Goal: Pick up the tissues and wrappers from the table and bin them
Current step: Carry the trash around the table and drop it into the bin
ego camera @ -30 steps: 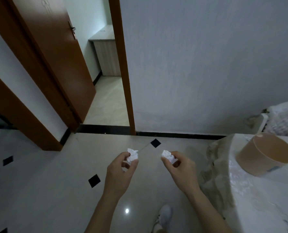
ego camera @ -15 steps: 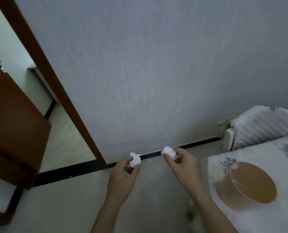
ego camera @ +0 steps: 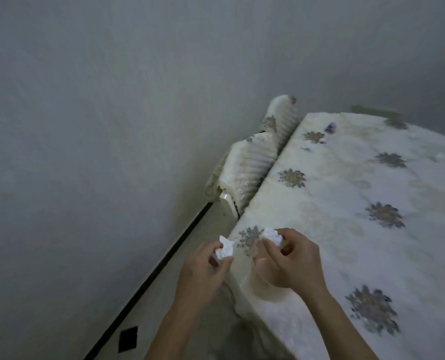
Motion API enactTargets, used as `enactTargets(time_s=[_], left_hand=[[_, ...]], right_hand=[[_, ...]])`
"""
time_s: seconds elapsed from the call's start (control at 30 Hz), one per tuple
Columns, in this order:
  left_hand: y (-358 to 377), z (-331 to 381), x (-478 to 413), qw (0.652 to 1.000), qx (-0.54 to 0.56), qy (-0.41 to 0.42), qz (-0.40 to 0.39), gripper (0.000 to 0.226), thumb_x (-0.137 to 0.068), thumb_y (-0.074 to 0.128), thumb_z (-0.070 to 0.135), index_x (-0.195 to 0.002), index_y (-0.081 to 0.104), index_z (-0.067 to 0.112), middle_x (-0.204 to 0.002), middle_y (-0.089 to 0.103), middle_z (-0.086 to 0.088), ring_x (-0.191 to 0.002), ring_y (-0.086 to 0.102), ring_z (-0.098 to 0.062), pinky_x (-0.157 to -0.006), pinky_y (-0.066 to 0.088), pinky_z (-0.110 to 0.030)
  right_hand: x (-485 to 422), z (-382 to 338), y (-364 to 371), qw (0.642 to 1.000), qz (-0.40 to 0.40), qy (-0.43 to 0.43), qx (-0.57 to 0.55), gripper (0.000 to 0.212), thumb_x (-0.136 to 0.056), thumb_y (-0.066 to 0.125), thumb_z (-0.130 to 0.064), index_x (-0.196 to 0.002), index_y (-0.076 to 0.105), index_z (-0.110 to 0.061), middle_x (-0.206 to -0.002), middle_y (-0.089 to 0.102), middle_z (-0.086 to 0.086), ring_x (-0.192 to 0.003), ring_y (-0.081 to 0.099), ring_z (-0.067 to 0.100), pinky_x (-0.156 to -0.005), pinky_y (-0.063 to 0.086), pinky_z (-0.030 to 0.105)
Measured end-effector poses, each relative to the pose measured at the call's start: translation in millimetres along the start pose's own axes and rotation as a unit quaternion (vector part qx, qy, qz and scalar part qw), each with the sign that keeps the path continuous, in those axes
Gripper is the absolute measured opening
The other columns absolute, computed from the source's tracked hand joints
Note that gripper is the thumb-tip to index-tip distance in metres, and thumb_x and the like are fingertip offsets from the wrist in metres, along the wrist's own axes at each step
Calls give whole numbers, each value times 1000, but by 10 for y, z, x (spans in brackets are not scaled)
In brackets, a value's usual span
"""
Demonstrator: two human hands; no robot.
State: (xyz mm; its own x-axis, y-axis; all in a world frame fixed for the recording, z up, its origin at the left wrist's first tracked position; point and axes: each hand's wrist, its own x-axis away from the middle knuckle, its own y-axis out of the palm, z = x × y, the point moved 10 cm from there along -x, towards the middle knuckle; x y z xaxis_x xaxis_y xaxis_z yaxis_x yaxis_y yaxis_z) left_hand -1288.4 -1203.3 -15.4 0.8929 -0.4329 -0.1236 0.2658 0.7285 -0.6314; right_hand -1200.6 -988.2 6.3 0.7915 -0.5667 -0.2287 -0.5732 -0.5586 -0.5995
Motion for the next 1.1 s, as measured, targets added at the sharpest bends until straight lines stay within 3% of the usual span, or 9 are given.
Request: enactTargets(time_s=[0.17, 0.33, 0.43, 0.53, 0.7, 0.9, 1.1], left_hand=[[540, 530, -423, 974, -104, 176, -95, 29, -87, 58, 46, -110, 62, 29, -94, 59, 16, -77, 57, -7, -61, 48, -24], [859, 646, -602, 944, -136, 264, -143, 27, -84, 67, 36, -109, 64, 26, -98, 63, 8, -83, 59, -12, -69, 41, -16], [937, 658, -654, 932, -163, 287, -149, 28, -81, 68, 40, -107, 64, 29, -94, 63, 11, -81, 61, -11, -64, 36, -16], [1011, 699, -675, 920, -183, 312, -155, 32, -81, 67, 46, -108, 63, 30, -94, 63, 11, -79, 61, -12, -60, 44, -22], [1172, 679, -648, 892, -242, 327, -197, 53, -82, 54, 61, -127, 52, 35, -120, 60, 9, -112, 55, -17, -85, 47, -37], [1123, 753, -647, 882, -247, 368, -159, 54, -80, 50, 60, -122, 59, 28, -127, 62, 5, -119, 54, -17, -98, 45, -42], [1049, 959, -703, 880, -243, 389, -125, 51, -83, 48, 58, -119, 64, 24, -121, 65, 6, -114, 59, -16, -96, 46, -40]], right_hand=[[30, 370, -417, 993, 65, 37, 92, 17, -85, 72, -39, -91, 70, -23, -80, 66, -11, -58, 58, 6, -53, 52, 32], [82, 438, -375, 973, 49, 56, 219, 18, -88, 66, -45, -96, 68, -29, -87, 65, -11, -61, 60, 11, -51, 51, 30], [116, 413, -284, 963, 39, 50, 261, 18, -87, 64, -42, -97, 69, -28, -89, 66, -10, -69, 62, 13, -51, 51, 29], [151, 392, -245, 953, 43, 50, 295, 19, -85, 67, -37, -98, 70, -24, -92, 67, -8, -75, 63, 16, -51, 52, 30], [202, 467, -135, 927, -23, 66, 368, 38, -83, 63, -49, -114, 64, -27, -108, 65, -6, -93, 62, 18, -60, 52, 30], [259, 469, -259, 923, -5, 76, 378, 48, -80, 55, -49, -120, 64, -23, -120, 65, 1, -114, 59, 24, -85, 52, 40], [168, 371, -414, 928, 29, 82, 362, 49, -82, 62, -46, -125, 60, -24, -125, 63, 1, -118, 57, 24, -88, 52, 43]])
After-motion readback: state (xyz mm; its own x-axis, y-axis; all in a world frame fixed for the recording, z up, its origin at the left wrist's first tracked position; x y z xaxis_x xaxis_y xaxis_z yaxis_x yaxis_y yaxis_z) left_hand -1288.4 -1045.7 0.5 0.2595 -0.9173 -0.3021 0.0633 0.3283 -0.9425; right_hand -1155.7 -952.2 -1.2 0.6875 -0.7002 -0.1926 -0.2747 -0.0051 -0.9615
